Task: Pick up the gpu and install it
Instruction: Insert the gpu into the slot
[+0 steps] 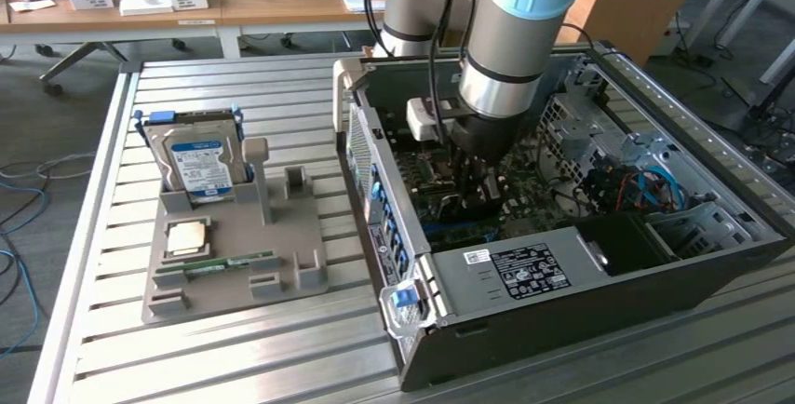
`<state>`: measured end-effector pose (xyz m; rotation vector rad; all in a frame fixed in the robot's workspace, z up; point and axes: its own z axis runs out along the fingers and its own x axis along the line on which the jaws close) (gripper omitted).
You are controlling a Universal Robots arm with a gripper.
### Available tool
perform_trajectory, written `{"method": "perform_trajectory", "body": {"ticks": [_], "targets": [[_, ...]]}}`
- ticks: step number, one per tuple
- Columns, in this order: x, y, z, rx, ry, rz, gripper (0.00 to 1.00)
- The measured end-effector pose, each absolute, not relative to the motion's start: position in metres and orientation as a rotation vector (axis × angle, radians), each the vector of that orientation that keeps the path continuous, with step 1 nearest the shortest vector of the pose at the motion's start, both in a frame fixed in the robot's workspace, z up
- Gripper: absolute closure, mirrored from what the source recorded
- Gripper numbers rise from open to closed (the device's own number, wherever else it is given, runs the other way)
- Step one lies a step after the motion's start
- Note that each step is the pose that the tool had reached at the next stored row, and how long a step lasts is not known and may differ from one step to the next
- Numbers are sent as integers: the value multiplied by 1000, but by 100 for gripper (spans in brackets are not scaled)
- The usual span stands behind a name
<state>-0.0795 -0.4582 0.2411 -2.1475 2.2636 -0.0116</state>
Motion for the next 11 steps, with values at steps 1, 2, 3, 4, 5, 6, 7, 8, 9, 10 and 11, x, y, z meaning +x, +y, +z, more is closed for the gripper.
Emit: {"method": "perform_trajectory", "body": {"ticks": [1, 2, 3, 4, 5, 6, 7, 8, 9, 10, 11], "targets": [[-80, -458, 241, -2148, 2264, -12, 73], [-80, -458, 241, -2148, 2264, -12, 73], [-80, -458, 241, -2147, 2264, -12, 73], [-80, -458, 241, -2147, 2263, -12, 73], [-80, -458, 241, -2147, 2263, -12, 73], [-81, -458, 240, -2148, 2263, -12, 73], [-81, -458, 240, -2148, 2263, -12, 73], [-81, -458, 240, -2147, 2263, -12, 73], [-81, -458, 240, -2147, 2263, -12, 73], [-82, -458, 240, -2147, 2263, -12, 73], [-82, -458, 240, -2147, 2263, -11, 73]]}}
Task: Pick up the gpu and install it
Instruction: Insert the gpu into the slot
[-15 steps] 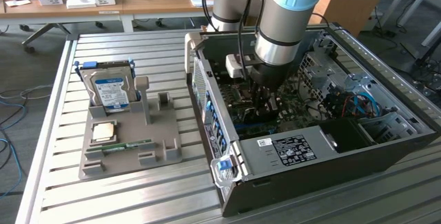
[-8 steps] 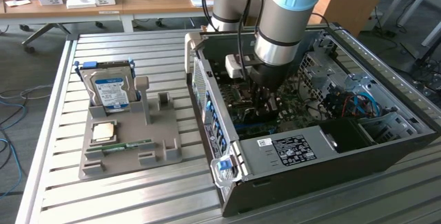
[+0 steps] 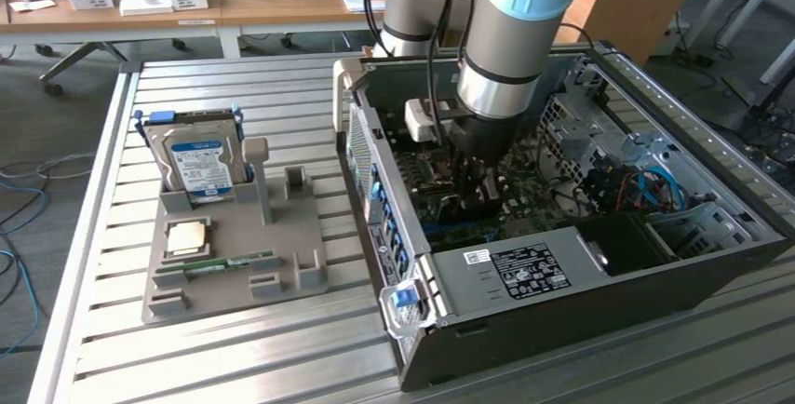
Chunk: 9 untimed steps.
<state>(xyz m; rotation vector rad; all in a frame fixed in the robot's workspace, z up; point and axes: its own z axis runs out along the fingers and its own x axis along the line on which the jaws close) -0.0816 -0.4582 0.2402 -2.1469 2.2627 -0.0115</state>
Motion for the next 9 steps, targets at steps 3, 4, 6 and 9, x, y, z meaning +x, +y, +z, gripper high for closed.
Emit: {"method": "perform_trajectory", "body": {"ticks": [3, 4, 6, 9], "targets": [[-82, -458, 240, -2147, 2263, -12, 73], [-82, -458, 240, -2147, 2263, -12, 73], [-82, -458, 240, -2147, 2263, -11, 73], [-82, -458, 240, -2147, 2263, -11, 73]]}}
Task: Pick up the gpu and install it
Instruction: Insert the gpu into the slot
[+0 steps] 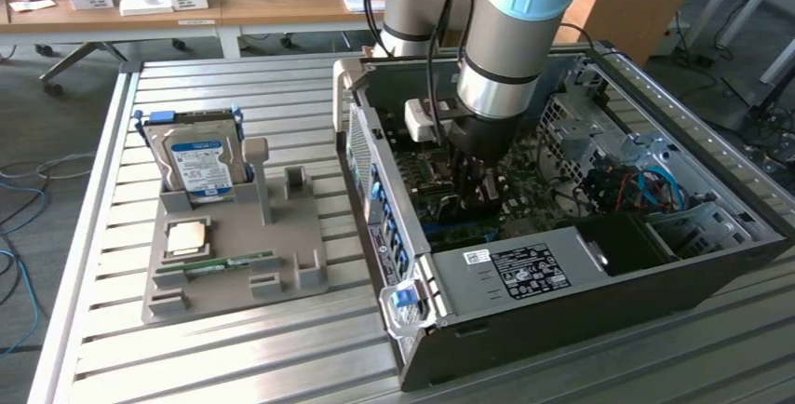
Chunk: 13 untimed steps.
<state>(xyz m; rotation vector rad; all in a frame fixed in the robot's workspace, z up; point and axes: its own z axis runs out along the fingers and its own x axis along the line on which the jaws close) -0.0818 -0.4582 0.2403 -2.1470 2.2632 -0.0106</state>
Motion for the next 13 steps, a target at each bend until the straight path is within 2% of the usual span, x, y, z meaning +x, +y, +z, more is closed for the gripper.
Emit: {"method": "perform_trajectory", "body": {"ticks": [10, 11, 12, 13], "targets": [[-82, -458, 240, -2147, 2263, -10, 73], [-82, -458, 240, -2145, 2264, -9, 73], [-82, -458, 240, -2145, 2264, -10, 67], [-82, -458, 240, -2146, 2263, -11, 67]]}}
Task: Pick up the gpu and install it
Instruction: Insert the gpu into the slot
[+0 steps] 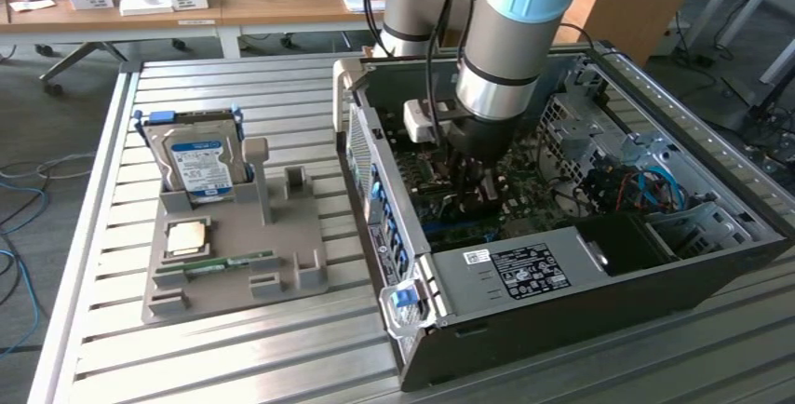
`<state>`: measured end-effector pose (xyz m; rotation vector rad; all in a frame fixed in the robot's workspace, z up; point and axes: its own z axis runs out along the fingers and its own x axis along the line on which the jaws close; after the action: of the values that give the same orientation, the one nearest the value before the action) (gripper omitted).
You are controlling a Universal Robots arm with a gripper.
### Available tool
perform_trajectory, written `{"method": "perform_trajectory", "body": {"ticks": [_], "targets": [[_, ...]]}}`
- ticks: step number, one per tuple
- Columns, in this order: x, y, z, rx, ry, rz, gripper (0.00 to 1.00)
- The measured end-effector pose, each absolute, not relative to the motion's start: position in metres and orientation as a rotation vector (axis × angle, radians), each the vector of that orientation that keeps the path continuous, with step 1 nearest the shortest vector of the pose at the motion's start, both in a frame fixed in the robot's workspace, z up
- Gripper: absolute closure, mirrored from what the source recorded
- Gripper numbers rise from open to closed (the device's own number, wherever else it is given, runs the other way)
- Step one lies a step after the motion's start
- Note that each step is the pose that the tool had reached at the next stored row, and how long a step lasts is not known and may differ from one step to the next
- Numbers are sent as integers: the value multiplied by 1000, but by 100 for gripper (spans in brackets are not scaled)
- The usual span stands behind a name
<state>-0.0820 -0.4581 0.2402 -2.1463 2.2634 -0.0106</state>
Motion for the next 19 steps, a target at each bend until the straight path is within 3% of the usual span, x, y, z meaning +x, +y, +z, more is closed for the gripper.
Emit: {"method": "perform_trajectory", "body": {"ticks": [1, 19], "targets": [[-82, -458, 240, -2147, 2263, -11, 60], [-82, -458, 257, -2147, 2263, -11, 60]]}}
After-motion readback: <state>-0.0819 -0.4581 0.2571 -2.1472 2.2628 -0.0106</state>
